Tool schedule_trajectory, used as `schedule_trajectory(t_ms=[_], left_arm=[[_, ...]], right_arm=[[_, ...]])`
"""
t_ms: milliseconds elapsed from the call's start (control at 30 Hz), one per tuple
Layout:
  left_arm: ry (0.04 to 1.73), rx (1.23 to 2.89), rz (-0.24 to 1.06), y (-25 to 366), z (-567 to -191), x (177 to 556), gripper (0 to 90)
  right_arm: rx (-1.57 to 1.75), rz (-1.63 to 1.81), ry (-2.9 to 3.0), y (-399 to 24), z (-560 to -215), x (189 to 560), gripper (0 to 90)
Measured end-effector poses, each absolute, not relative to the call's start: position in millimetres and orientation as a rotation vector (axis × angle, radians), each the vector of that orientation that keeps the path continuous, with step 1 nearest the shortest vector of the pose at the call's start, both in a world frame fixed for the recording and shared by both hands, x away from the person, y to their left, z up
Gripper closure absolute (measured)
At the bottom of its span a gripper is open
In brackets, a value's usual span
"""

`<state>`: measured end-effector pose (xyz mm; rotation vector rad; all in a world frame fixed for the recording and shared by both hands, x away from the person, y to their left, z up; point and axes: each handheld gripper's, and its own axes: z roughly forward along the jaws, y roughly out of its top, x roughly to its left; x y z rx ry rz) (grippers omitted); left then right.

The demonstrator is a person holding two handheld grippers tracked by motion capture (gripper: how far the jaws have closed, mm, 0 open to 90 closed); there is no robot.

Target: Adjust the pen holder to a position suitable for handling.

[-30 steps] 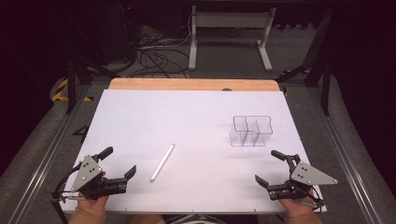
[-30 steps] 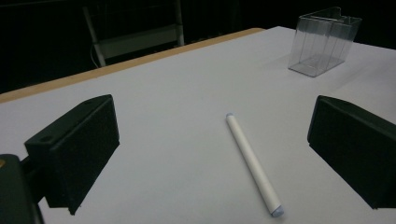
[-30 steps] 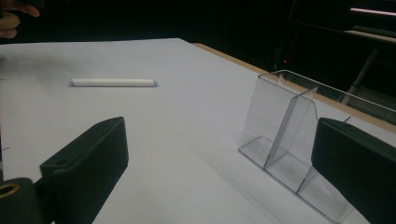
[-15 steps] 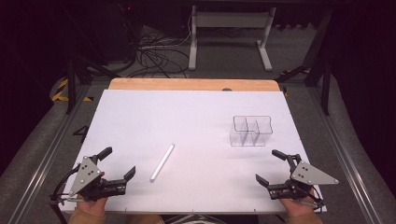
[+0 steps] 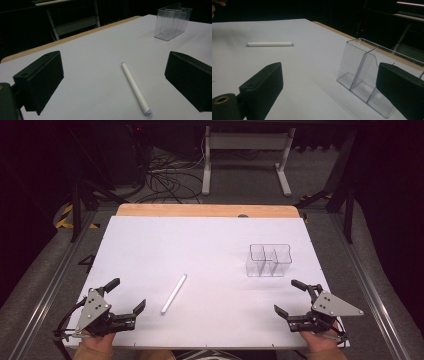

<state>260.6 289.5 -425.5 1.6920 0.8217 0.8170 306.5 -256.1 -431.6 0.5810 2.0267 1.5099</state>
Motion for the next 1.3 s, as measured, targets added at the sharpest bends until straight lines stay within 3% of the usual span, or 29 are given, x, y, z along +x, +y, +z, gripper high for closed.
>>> schedule_trajectory(t_ms=[1300], left_arm=[[0.829, 1.712, 0.822, 286.9, -425.9, 262.0, 3.2]], right_arm=[[0.572, 1.475, 2.158, -250.1, -376.6, 353.6, 2.1]])
